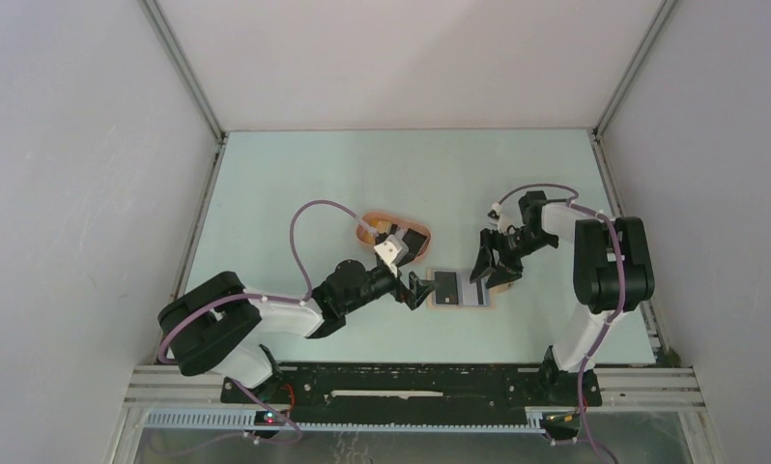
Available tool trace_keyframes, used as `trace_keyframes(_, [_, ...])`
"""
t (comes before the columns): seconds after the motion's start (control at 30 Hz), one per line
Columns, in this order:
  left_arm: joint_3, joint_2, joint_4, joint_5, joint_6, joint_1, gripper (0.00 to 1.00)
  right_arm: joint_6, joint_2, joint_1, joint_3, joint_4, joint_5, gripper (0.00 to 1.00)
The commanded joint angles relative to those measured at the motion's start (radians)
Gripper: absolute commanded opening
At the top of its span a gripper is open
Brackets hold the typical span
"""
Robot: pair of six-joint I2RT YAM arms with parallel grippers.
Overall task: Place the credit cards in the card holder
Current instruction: Turn over the card slot in the card holder.
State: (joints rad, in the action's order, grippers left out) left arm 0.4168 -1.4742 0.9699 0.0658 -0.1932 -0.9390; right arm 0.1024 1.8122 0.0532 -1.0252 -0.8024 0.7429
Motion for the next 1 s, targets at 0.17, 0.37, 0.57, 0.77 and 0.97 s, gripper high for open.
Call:
trace_keyframes(0.17, [0.054,-0.008,0.038,0.021,0.012,0.005,0.96,0.000,0.034,-0.004,-0.032,0.019,0.031,0.66])
trace_keyframes(0.37, [0.056,-0.008,0.037,0.023,0.013,0.005,0.96,0.019,0.030,-0.003,-0.038,0.003,0.083,0.65])
trace_keyframes(0.57, [0.056,-0.009,0.036,0.026,0.014,0.005,0.96,0.023,0.033,-0.003,-0.038,0.003,0.103,0.65])
trace_keyframes(0.77, [0.057,-0.011,0.036,0.028,0.014,0.004,0.96,0.032,0.033,-0.004,-0.044,-0.004,0.132,0.65])
trace_keyframes(0.97, [0.057,-0.011,0.036,0.027,0.014,0.005,0.96,0.031,0.010,-0.004,-0.048,0.005,0.083,0.65])
